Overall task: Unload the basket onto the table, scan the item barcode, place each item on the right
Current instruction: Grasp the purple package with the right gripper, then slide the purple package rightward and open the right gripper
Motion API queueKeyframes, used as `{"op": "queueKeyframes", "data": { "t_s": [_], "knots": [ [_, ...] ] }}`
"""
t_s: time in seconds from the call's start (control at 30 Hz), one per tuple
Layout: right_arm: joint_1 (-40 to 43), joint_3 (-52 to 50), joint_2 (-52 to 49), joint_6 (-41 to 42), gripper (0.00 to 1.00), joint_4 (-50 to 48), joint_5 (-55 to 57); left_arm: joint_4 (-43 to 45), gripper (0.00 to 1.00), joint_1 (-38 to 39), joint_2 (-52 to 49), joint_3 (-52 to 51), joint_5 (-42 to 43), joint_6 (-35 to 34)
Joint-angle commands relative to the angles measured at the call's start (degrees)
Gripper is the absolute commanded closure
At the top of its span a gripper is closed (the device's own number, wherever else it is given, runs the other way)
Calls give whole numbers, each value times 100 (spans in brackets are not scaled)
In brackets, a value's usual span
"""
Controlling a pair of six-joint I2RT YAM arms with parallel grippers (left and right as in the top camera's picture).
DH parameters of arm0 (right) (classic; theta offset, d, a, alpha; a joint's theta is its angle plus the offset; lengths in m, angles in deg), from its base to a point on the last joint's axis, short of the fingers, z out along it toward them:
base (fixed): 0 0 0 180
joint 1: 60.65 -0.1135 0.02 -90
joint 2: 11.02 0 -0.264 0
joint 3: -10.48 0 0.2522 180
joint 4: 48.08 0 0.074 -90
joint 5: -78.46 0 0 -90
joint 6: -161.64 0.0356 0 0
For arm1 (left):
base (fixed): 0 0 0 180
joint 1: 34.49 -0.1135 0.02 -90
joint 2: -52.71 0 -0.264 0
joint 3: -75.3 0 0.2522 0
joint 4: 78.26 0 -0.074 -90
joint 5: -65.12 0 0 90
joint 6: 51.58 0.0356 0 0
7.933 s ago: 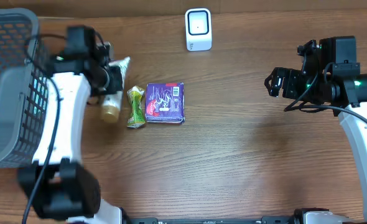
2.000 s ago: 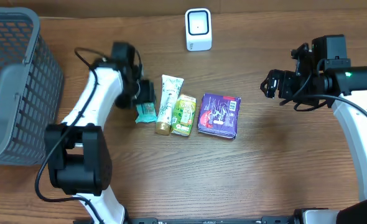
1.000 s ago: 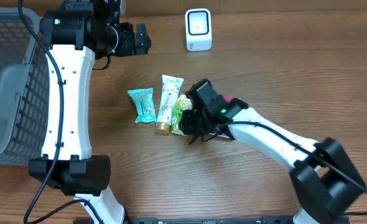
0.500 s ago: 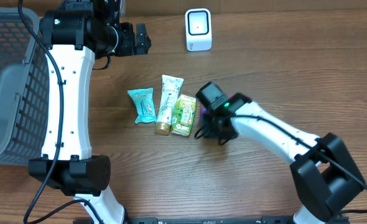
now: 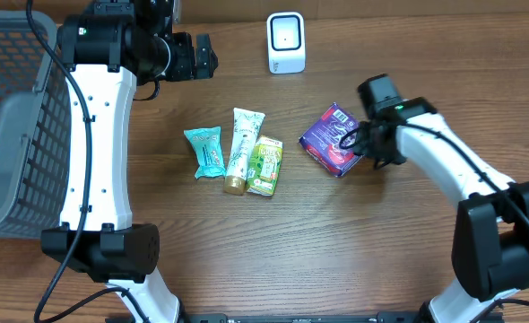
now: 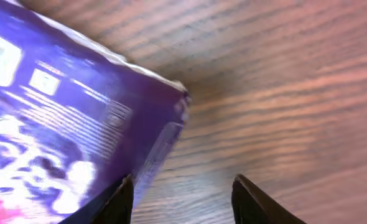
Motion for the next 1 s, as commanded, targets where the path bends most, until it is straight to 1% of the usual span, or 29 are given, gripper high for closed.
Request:
{"op": "queueKeyframes", "data": {
  "t_s": [0.0, 0.1, 0.17, 0.2, 0.27, 0.3, 0.4, 0.47, 0.53, 0.6, 0.67, 0.73, 0.87, 0.97],
  "knots": [
    [-98, 374, 356, -839, 44, -125, -1482, 2, 0, -7, 15, 68, 63, 83],
    [-275, 385, 487, -619, 38, -205, -1954, 2, 0, -7, 15, 68, 63, 83],
    [-498, 343, 466, -623, 34, -376, -2361, 2, 0, -7, 15, 68, 61, 83],
    [-708, 258, 448, -623, 29, -605, -2378, 2, 0, -7, 15, 68, 63, 83],
    [-938, 214, 343, -605, 28, -990, -2245, 2, 1, -7, 15, 68, 63, 83],
    [-981, 214, 306, -566, 27, -1102, -2177, 2, 0, -7, 15, 68, 63, 83],
    [-1244, 214, -83, -201, 28, -1937, -1449, 2, 0, -7, 15, 68, 63, 83],
    [-1368, 214, -437, -105, 29, -2490, -1075, 2, 0, -7, 15, 68, 63, 83],
    [-1419, 214, -833, -103, 29, -3025, -979, 2, 0, -7, 15, 68, 63, 83],
    [-1423, 214, -1056, -79, 30, -3250, -1001, 2, 0, -7, 15, 68, 63, 83],
    [-1421, 216, -1130, 31, 34, -3156, -999, 2, 0, -7, 15, 68, 63, 83],
    [-1421, 238, -1067, 46, 34, -2940, -1003, 2, 0, -7, 15, 68, 63, 85],
    [-1412, 437, -673, -72, 34, -1818, -1034, 2, 0, -7, 15, 68, 63, 83],
    [-1366, 531, -332, -284, 34, -1034, -804, 2, 1, -7, 15, 68, 63, 85]
  ]
}}
